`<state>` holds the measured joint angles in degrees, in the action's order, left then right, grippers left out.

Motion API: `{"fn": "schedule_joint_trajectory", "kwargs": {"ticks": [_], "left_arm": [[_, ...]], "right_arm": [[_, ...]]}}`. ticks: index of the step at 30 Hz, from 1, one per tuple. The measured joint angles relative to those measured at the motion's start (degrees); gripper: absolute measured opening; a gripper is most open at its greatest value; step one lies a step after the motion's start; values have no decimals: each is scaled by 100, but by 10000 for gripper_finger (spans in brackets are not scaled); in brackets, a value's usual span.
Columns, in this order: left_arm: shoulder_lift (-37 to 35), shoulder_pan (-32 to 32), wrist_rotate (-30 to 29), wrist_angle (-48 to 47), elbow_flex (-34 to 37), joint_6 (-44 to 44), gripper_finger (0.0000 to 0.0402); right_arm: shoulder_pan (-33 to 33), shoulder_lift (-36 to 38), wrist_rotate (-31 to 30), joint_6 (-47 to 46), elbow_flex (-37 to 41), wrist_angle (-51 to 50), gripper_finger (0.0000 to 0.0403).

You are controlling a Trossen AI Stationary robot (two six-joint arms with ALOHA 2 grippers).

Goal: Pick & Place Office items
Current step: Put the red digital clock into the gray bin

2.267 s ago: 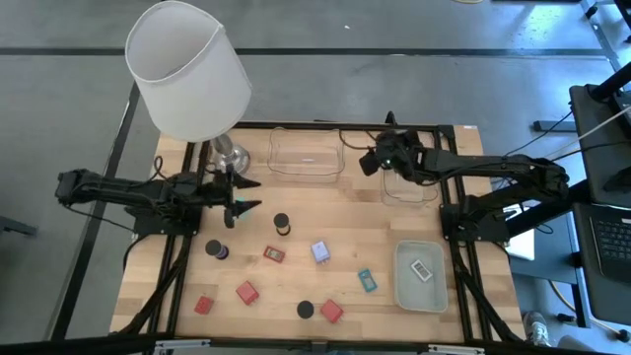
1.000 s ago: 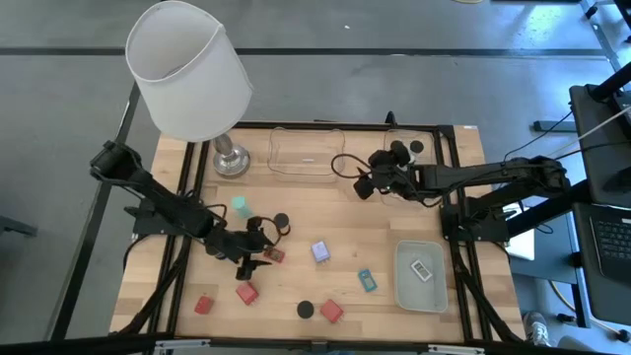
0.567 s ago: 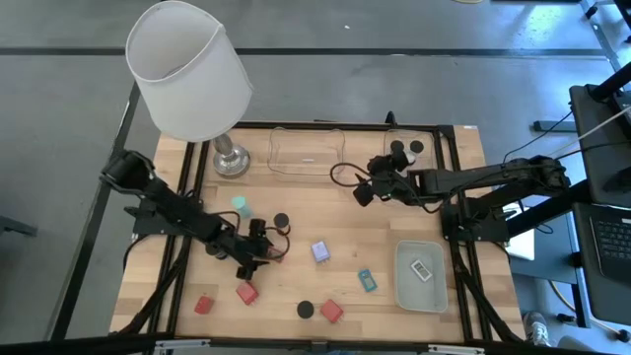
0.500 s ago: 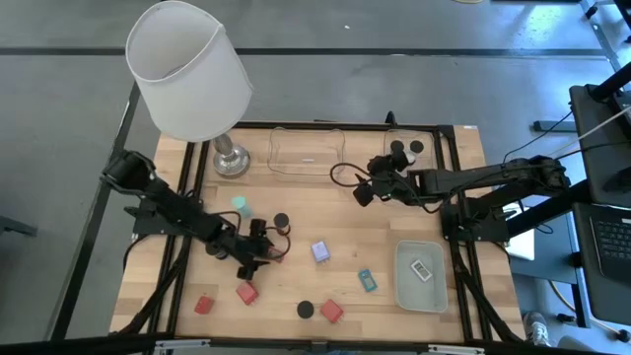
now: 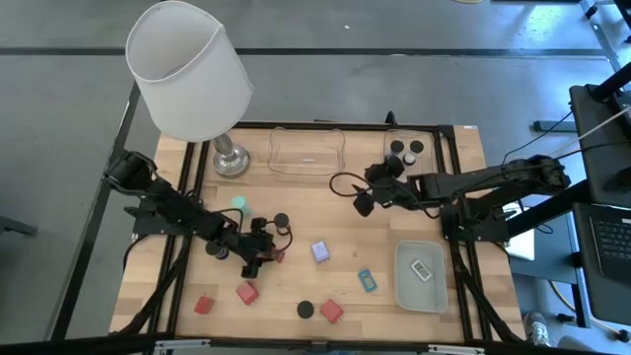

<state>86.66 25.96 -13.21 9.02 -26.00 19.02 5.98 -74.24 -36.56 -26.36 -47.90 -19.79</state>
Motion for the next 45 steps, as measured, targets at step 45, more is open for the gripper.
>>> {"fn": "schedule_joint_trajectory", "kwargs": {"ticks": [45], "left_arm": [[-572, -1361, -2753, 3045, -1456, -3716, 157]], "right_arm": [[137, 295, 1902, -1522, 0, 3352, 304]]}}
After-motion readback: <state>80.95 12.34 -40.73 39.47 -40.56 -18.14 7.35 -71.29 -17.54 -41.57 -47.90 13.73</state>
